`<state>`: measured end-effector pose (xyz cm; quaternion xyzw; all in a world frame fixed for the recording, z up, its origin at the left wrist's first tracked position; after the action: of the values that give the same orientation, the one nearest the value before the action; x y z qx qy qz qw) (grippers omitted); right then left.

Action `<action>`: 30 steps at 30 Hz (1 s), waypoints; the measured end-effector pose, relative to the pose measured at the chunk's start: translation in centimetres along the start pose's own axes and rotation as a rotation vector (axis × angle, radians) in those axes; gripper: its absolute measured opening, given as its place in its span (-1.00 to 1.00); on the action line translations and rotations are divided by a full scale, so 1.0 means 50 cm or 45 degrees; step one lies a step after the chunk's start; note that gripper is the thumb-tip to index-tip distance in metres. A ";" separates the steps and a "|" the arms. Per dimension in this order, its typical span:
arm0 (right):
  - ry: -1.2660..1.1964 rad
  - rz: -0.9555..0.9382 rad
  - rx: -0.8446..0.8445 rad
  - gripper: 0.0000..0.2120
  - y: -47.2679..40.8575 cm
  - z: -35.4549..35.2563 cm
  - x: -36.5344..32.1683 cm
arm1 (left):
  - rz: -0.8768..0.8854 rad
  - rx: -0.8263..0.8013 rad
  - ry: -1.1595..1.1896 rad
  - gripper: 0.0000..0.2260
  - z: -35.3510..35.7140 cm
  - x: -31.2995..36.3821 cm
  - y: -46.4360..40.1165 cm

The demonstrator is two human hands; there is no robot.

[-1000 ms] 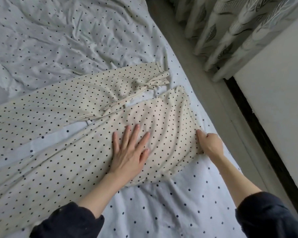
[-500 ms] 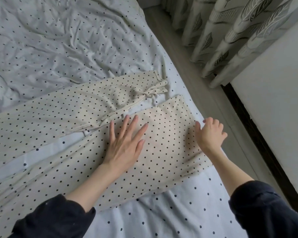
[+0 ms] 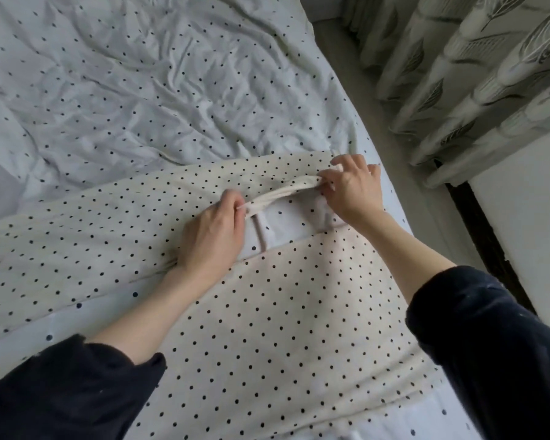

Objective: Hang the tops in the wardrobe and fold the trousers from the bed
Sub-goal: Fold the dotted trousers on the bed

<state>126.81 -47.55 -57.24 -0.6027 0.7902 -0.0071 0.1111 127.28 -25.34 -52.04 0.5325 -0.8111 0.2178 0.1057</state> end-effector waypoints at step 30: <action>0.133 -0.042 0.072 -0.65 -0.053 -0.148 0.032 | 0.015 -0.485 0.199 -0.86 -0.023 0.040 -0.012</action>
<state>127.59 -50.72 -49.93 -0.6111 0.7843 -0.0626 0.0867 126.93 -26.65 -50.09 0.4795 -0.8300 0.1017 0.2660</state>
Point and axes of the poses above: each hand's wrist, its own y-axis away from the middle knuckle, its own z-axis out of the palm, x = y × z, the point moved 6 cm from there along -y, towards the middle knuckle, and after that the axes turned 12 degrees about x, right-handed, at the moved point
